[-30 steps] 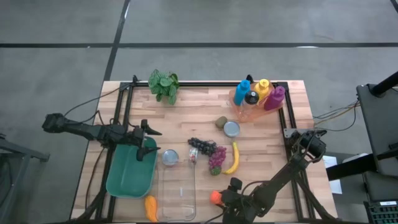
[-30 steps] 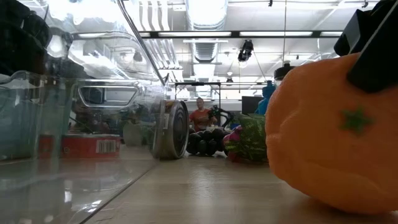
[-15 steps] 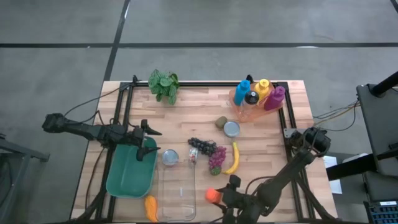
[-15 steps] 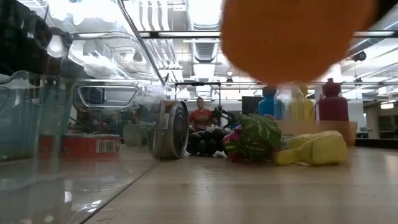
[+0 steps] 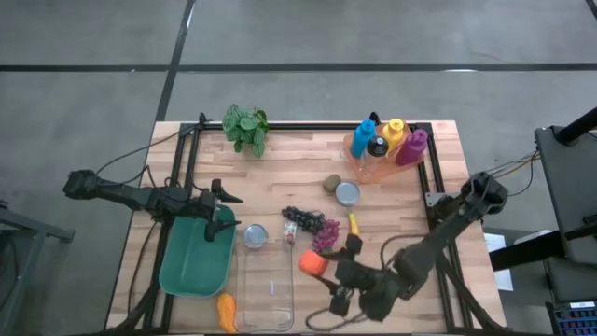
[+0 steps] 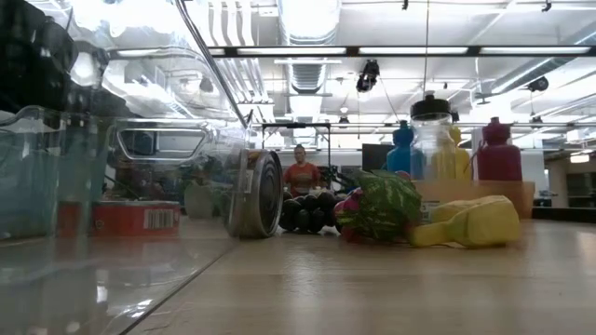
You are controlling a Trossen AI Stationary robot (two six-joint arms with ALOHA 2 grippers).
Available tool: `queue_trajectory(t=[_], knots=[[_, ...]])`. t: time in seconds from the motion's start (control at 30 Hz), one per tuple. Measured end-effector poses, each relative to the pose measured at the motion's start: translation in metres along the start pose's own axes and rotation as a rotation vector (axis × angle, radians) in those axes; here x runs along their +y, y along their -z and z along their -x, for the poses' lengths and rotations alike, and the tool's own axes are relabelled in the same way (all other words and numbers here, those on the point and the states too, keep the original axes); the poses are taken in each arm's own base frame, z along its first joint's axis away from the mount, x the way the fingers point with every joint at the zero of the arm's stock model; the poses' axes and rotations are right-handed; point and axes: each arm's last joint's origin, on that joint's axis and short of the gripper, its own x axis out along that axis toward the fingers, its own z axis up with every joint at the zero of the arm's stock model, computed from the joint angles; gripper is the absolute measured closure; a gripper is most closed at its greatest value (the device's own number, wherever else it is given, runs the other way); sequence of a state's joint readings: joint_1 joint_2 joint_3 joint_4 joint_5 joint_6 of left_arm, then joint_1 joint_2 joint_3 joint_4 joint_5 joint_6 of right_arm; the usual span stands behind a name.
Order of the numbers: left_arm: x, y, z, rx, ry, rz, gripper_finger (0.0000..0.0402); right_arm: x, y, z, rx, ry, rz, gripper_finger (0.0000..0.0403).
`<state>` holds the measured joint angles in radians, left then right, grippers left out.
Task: Pick & Place Food Item
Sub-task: Put the orange fruit into the transparent bin
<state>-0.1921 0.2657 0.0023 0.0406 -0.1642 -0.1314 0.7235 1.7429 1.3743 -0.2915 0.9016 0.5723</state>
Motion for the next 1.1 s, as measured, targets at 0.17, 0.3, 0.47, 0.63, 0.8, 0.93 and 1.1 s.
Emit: queue_trajectory(t=[0.17,0.3,0.47,0.63,0.8,0.93,1.1], knots=[[0.000,0.000,0.000,0.000,0.000,0.000,0.0066,-0.011,-0.017,-0.012,0.051,-0.135,-0.026,0.0187],[0.000,0.000,0.000,0.000,0.000,0.000,0.0066,-0.015,-0.023,-0.026,0.074,-0.258,0.010,0.0187],[0.000,0.000,0.000,0.000,0.000,0.000,0.0066,-0.014,-0.028,-0.040,0.034,-0.359,0.049,0.0187],[0.000,0.000,0.000,0.000,0.000,0.000,0.0066,-0.015,-0.037,-0.049,-0.025,-0.406,0.033,0.0187],[0.000,0.000,0.000,0.000,0.000,0.000,0.0066,-0.020,-0.037,-0.065,-0.032,-0.430,0.044,0.0187],[0.000,0.000,0.000,-0.001,0.000,0.000,0.0066,-0.027,-0.034,-0.079,-0.004,-0.436,0.022,0.0187],[0.000,0.000,0.000,0.000,0.000,0.000,0.0066,-0.030,-0.027,-0.098,0.031,-0.422,0.027,0.0187]])
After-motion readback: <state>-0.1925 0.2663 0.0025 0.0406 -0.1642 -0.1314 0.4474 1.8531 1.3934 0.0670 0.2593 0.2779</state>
